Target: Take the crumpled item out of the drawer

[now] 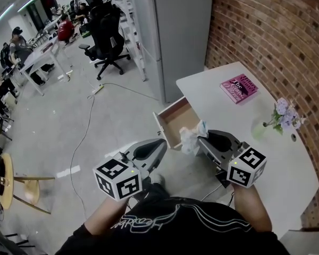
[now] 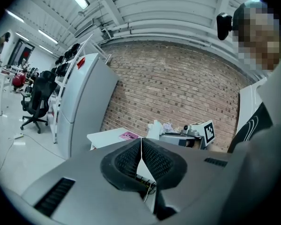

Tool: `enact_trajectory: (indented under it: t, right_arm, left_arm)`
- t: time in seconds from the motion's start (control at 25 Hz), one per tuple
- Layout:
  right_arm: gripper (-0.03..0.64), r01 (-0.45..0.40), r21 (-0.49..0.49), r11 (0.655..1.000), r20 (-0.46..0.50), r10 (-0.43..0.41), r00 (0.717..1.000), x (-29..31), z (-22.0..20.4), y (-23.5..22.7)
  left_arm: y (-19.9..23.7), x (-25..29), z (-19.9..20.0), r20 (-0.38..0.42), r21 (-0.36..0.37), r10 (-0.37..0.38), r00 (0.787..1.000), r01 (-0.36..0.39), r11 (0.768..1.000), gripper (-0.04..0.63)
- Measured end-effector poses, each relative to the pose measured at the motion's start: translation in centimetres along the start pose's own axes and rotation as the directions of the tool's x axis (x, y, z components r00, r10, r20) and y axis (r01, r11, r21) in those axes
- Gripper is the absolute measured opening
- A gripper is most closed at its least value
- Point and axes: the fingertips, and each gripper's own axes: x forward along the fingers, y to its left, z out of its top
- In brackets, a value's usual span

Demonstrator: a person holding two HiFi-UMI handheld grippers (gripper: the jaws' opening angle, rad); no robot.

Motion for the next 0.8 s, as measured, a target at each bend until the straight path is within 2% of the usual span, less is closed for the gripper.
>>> enact_trajectory:
  t: [0.8]
  right_arm:
    - [0.081, 0.013, -0.022, 1.0, -0.003, -0.013, 1.0, 2.3, 0.0, -1.1]
  left_arm:
    - [3.2, 0.3, 0.6, 0.009, -0.001, 0.009, 1.0, -0.009, 1.0, 0.023]
